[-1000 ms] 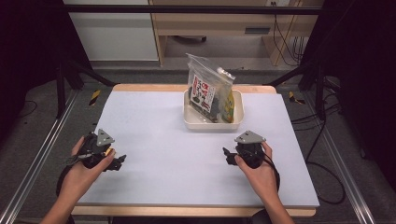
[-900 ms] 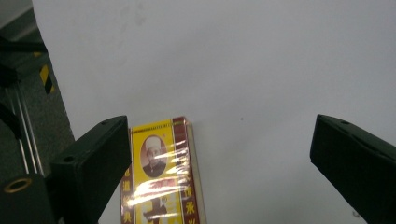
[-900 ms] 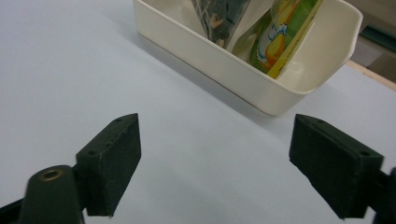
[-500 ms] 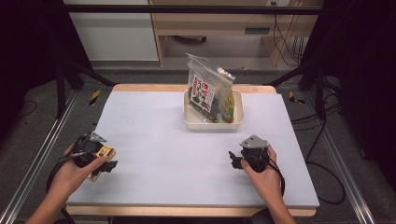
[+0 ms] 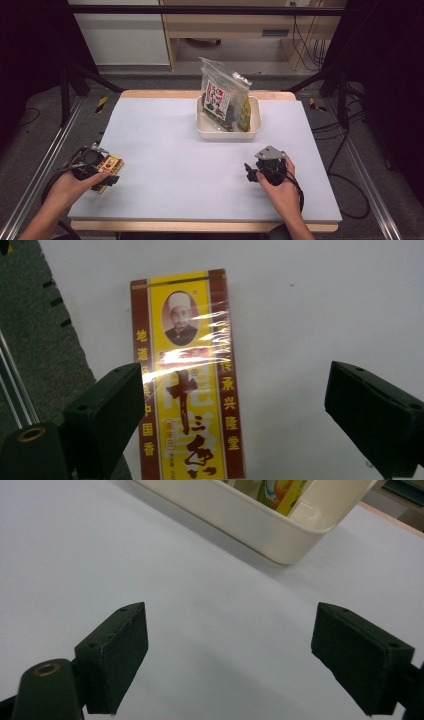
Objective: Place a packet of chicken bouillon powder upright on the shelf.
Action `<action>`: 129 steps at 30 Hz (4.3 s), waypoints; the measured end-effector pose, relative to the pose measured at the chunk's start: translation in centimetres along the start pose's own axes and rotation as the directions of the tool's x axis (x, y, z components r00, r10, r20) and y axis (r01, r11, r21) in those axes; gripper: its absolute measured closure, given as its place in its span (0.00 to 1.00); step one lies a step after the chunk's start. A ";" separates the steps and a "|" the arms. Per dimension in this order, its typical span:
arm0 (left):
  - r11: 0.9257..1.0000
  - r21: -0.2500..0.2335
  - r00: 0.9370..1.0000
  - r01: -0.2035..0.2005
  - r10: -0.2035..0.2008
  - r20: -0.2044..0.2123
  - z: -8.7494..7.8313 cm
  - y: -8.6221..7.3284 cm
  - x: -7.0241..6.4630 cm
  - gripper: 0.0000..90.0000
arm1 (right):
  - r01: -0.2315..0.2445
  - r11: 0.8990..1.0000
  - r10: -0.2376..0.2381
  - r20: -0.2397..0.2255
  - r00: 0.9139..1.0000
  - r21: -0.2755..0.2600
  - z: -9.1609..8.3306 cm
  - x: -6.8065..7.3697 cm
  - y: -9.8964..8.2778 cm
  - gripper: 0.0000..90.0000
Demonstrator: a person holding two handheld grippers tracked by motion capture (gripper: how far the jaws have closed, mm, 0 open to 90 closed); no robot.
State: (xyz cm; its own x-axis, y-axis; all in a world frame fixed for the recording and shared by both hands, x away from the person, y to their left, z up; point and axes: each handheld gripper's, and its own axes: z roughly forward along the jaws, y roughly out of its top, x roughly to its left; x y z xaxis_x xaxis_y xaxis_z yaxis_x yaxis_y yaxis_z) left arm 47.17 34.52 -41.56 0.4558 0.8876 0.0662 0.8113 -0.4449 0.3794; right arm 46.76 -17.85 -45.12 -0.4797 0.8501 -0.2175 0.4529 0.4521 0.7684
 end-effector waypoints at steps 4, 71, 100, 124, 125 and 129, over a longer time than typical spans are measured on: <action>0.999 0.051 1.000 0.009 -0.009 0.000 0.8 -0.1 0.7 0.13 | 0.009 1.000 -0.009 0.002 1.000 0.008 0.0 0.1 0.0 0.17; 0.907 -0.030 0.906 -0.419 0.420 0.051 0.7 9.4 -10.5 0.36 | -0.090 0.996 0.090 -0.031 0.995 0.018 0.2 0.0 0.3 0.16; 0.800 -0.120 0.801 -0.588 0.596 0.054 1.4 12.9 -17.4 0.36 | -0.129 0.991 0.126 -0.099 0.987 -0.026 -0.7 0.2 1.4 0.43; 0.673 -0.290 0.711 -0.680 0.703 -0.036 1.2 15.2 -23.9 0.36 | -0.256 0.967 0.232 -0.357 0.905 -0.020 -2.6 -0.3 7.5 0.48; 0.668 -0.299 0.708 -0.682 0.704 -0.043 1.1 15.2 -23.9 0.36 | -0.252 0.967 0.229 -0.361 0.904 -0.018 -2.6 -0.3 7.7 0.48; 0.649 -0.341 0.706 -0.680 0.705 -0.066 0.5 15.1 -24.0 0.36 | -0.263 0.965 0.242 -0.385 0.891 -0.001 -2.5 -0.4 8.2 0.47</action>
State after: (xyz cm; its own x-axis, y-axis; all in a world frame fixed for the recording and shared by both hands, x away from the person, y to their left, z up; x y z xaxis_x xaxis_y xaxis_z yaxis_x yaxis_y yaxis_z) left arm 48.65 6.47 -37.86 0.8696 0.3210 0.3752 0.0919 -0.8518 0.5157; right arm 48.76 -15.17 -37.26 -0.6067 0.7626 0.2244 0.5624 0.2123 0.7992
